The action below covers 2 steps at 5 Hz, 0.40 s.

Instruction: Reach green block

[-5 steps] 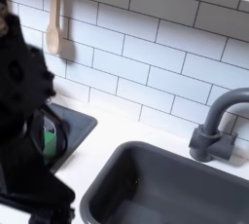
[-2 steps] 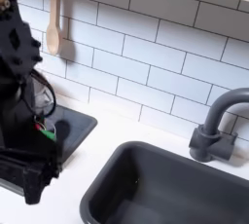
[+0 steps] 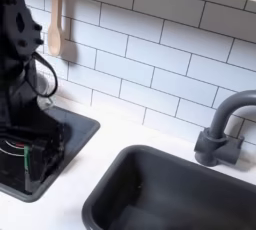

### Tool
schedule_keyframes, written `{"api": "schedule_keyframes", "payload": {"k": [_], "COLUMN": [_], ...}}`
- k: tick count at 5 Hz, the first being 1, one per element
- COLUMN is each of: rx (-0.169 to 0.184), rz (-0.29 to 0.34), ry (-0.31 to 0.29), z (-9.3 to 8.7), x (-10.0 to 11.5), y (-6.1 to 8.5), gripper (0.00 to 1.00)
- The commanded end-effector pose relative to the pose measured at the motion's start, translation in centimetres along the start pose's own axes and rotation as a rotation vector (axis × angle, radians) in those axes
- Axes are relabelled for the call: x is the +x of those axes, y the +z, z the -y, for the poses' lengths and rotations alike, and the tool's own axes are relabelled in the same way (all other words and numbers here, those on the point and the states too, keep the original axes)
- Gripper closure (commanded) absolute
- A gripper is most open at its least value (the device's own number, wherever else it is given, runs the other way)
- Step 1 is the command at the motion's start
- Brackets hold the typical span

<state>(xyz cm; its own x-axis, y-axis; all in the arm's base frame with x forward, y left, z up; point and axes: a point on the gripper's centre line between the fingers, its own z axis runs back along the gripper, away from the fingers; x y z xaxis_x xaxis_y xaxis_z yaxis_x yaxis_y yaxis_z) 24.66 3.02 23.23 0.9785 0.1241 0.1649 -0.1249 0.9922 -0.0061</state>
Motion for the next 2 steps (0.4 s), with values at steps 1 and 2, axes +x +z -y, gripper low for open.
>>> {"api": "schedule_keyframes", "payload": {"k": [1, 2], "rx": [0.005, 0.011], "rz": [0.006, 0.014], "ry": [0.021, 0.024], "z": [-1.6, -2.4], "x": [3.1, 4.3], "y": [-0.7, -1.1], "gripper": [0.0, 0.0]}}
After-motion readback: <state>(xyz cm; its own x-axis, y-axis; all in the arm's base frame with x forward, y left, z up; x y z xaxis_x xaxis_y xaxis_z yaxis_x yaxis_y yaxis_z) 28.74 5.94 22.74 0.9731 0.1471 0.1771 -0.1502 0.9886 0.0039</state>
